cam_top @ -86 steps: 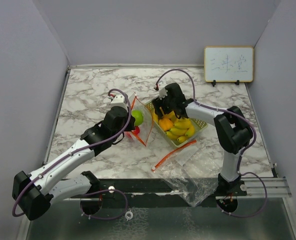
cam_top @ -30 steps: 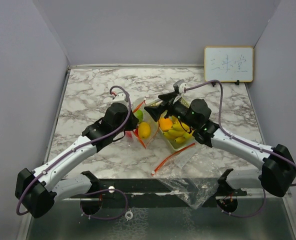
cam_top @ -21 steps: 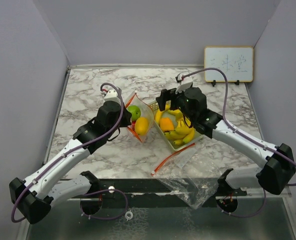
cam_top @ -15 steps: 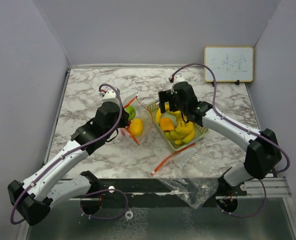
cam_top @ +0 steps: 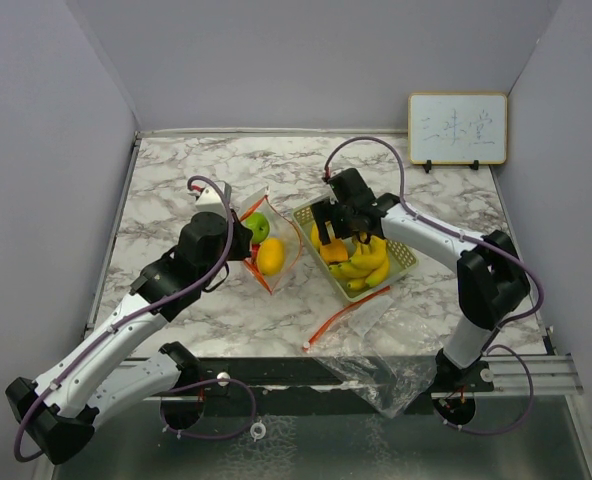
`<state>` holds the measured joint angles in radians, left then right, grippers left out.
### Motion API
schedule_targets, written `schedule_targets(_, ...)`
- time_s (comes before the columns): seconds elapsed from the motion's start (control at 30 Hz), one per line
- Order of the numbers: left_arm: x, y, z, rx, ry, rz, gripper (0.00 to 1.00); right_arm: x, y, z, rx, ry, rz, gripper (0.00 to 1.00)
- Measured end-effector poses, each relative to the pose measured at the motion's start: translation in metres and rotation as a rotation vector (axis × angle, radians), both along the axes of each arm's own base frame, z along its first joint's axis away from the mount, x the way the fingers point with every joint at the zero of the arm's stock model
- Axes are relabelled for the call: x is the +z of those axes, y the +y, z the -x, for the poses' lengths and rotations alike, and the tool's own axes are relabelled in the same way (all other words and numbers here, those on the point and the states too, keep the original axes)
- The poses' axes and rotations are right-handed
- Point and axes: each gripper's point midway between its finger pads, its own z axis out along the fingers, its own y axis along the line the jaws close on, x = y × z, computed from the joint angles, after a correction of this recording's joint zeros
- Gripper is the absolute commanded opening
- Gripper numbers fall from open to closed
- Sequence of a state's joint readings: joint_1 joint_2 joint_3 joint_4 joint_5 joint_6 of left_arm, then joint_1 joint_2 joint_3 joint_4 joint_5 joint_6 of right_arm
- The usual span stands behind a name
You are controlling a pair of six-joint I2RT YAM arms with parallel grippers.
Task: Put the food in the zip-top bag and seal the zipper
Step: Pick up the fake vegetable from the bin.
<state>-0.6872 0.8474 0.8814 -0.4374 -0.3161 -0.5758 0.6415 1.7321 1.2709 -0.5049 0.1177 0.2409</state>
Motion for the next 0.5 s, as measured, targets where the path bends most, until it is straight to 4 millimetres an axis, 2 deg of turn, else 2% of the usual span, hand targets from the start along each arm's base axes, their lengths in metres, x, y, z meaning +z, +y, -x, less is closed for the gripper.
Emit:
schedule_targets(0.13, -0.004, 0.001, 0.0, -0.001, 0.005, -0.008, 0.0, -0.003, 0.003, 0.004, 0.027, 0.018, -0.01, 0.82)
schedule_targets(0.2, -0.004, 0.0, 0.0, -0.001, 0.006, -0.009, 0.0, -0.009, 0.007, 0.006, 0.042, 0.037, -0.018, 0.77)
schedule_targets(0.3, -0.005, 0.0, 0.0, -0.001, 0.008, -0.01, 0.0, -0.029, 0.012, 0.009, 0.059, 0.086, -0.014, 0.67)
schedule_targets(0.37, -0.005, 0.0, 0.0, -0.001, 0.01, -0.012, 0.0, -0.048, 0.012, 0.012, 0.065, 0.127, 0.002, 0.55)
schedule_targets(0.4, -0.006, 0.0, 0.0, -0.001, 0.011, -0.013, 0.0, -0.055, 0.012, 0.013, 0.068, 0.141, 0.006, 0.45)
schedule_targets(0.43, -0.006, 0.0, 0.0, -0.001, 0.011, -0.013, 0.0, -0.059, 0.013, 0.014, 0.07, 0.148, 0.007, 0.36)
schedule_targets(0.5, -0.006, 0.001, 0.0, -0.001, 0.011, -0.014, 0.0, -0.058, 0.014, 0.013, 0.072, 0.144, 0.0, 0.26)
